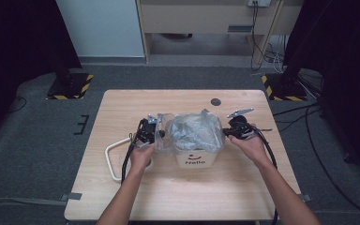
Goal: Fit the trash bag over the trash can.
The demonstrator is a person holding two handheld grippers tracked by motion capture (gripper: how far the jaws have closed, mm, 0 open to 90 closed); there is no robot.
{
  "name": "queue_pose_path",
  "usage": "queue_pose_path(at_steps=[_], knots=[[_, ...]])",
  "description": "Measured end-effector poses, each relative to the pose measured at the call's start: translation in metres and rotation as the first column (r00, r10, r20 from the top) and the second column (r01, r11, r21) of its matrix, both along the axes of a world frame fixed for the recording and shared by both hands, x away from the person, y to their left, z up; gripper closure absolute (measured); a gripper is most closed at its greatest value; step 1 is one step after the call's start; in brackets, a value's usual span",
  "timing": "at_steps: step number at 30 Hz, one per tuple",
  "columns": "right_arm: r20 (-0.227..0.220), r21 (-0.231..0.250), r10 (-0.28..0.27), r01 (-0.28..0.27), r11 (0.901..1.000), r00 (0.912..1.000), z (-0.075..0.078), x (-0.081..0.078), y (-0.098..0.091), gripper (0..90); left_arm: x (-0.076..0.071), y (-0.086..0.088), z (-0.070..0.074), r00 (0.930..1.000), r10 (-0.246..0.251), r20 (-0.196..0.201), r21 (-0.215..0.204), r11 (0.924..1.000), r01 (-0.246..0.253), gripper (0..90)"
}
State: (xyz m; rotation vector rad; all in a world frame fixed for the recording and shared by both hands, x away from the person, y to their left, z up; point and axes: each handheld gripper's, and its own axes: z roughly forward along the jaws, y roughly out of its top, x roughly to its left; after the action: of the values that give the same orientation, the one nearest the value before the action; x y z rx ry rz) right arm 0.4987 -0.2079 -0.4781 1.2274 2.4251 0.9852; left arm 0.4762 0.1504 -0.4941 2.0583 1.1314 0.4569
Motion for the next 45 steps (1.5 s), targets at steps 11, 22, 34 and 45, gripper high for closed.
queue_pose_path(at_steps=[11, 22, 34, 45], knots=[[0.103, 0.072, -0.039, 0.032, 0.9969, 0.9939, 0.031, -0.016, -0.016, 56.2, -0.016, 0.022, 0.023, 0.9954, 0.035, 0.089, -0.006, 0.9994, -0.034, 66.6], [0.146, 0.095, -0.01, -0.003, 0.9955, 0.9892, 0.057, -0.045, -0.031, 47.9, -0.052, 0.046, 0.044, 0.9909, 0.028, 0.132, -0.033, 0.9992, -0.024, 67.3], [0.177, 0.152, 0.045, -0.073, 0.9856, 0.9831, 0.082, -0.08, -0.033, 61.2, -0.102, 0.051, 0.045, 0.9846, -0.018, 0.174, -0.046, 0.9986, 0.027, 61.6], [0.212, 0.161, 0.111, -0.147, 0.9759, 0.971, 0.114, -0.093, -0.012, 60.7, -0.132, 0.062, 0.04, 0.9838, -0.062, 0.168, -0.114, 0.9901, 0.082, 50.5]])
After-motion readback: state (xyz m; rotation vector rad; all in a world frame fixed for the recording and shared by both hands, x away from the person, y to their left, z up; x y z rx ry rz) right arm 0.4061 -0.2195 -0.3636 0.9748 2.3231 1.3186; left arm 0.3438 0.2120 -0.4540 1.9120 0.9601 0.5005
